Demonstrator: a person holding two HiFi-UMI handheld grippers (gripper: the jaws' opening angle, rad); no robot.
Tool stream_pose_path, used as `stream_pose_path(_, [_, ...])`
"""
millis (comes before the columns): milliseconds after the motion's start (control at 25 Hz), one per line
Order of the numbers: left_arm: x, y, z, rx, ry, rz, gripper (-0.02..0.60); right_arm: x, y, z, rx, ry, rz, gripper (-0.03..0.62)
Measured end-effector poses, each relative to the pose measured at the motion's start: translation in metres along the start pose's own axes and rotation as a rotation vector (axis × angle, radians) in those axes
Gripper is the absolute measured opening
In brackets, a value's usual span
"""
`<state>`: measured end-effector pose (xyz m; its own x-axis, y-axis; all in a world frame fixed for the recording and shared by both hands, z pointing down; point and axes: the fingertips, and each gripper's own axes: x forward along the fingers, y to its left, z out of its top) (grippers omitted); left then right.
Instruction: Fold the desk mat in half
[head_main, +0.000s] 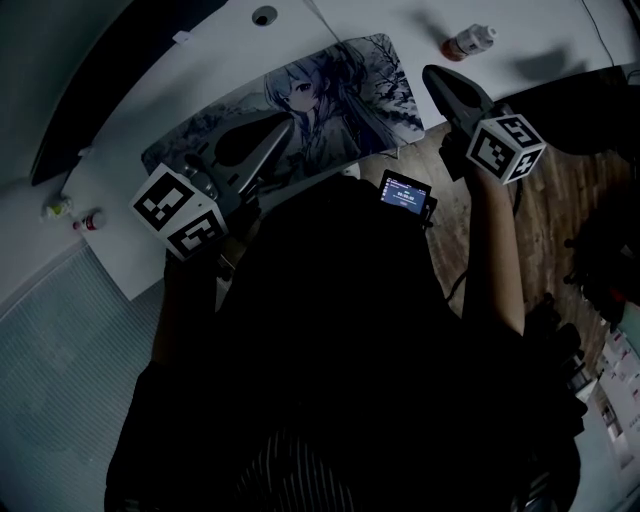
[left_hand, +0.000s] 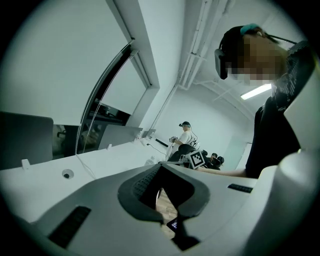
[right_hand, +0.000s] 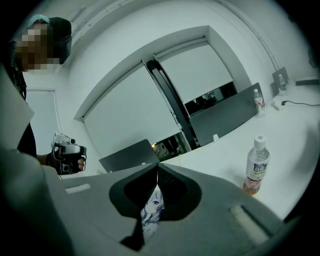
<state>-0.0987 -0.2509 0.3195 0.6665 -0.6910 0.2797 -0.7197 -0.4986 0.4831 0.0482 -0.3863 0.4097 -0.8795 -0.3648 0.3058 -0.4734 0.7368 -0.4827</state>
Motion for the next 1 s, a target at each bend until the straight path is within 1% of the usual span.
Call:
stream_pose_path(280, [0.0, 0.001, -0.003, -0.015, 0.006, 0.048, 0.006, 0.009, -0.026, -0.021, 0.031, 0.045, 0.006, 0.008])
stream_pose_path(440, [0.001, 0.003, -0.006, -0.03, 0.012, 0.073, 0.007, 0.015, -0.051, -0.039, 0.044, 0.085, -0.02, 0.034])
stream_pose_path(560, [0.0, 0.007, -0.01, -0.045, 0.022, 0.096, 0.007, 0.019, -0.074, -0.06, 0.044, 0.143, -0.052, 0.066])
stream_pose_path(800, [-0.006, 0.017, -0.016, -0.067, 0.028, 0.139, 0.006, 0.03, -0.099, -0.119, 0.105, 0.263, -0.08, 0.143])
stream_pose_path(920, [-0.008, 0.019, -0.019, -0.077, 0.03, 0.151, 0.006, 0.034, -0.109, -0.15, 0.099, 0.34, -0.109, 0.183])
stream_pose_path(1000, [-0.008, 0.022, -0.02, -0.083, 0.033, 0.159, 0.007, 0.036, -0.115, -0.169, 0.087, 0.394, -0.127, 0.221])
